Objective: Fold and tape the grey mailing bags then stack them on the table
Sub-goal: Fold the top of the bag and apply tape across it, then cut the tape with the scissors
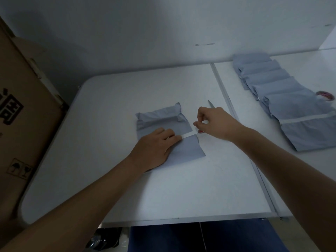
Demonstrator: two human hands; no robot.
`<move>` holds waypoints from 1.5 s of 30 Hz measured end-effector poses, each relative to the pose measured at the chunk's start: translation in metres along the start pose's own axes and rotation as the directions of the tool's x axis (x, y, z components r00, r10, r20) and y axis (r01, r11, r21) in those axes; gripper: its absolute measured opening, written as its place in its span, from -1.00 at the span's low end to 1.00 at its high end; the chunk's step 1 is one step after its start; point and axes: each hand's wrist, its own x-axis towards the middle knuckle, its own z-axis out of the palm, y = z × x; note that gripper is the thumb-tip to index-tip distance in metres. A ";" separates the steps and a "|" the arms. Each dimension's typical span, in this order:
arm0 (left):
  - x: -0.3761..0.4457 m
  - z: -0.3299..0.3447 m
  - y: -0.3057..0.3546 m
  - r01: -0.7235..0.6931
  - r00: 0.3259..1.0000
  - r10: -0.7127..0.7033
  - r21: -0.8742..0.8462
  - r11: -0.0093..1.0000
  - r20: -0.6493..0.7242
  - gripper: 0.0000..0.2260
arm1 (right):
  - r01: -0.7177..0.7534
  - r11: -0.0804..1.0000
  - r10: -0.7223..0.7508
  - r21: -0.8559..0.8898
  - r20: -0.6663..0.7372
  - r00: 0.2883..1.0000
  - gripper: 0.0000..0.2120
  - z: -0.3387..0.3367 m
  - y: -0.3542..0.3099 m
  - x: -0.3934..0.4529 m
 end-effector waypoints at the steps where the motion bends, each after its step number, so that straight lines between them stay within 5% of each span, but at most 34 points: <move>1: 0.002 -0.001 0.000 -0.011 1.000 0.011 0.008 1.000 0.022 -0.70 | 0.007 0.999 -0.007 -0.036 0.000 1.000 -0.84 0.001 0.000 0.001; 6: 0.014 -0.001 -0.001 -0.104 0.991 0.100 0.041 0.994 0.086 -0.58 | 0.031 0.979 -0.030 -0.204 0.007 1.000 -0.83 0.004 -0.003 0.003; 17: 0.025 -0.001 -0.013 -0.013 0.964 0.057 -0.169 0.985 0.259 -0.47 | 0.022 0.992 -0.021 -0.120 0.007 1.000 -0.84 0.005 -0.001 0.003; 37: 0.026 -0.004 -0.011 0.023 0.962 0.027 -0.177 0.984 0.273 -0.48 | 0.081 0.908 -0.117 -0.410 -0.062 0.991 -0.82 0.006 0.001 -0.001; 45: 0.034 -0.004 -0.007 0.016 0.930 0.018 -0.089 0.996 0.367 -0.41 | 0.032 0.980 -0.054 -0.195 -0.106 0.993 -0.78 0.009 0.008 -0.003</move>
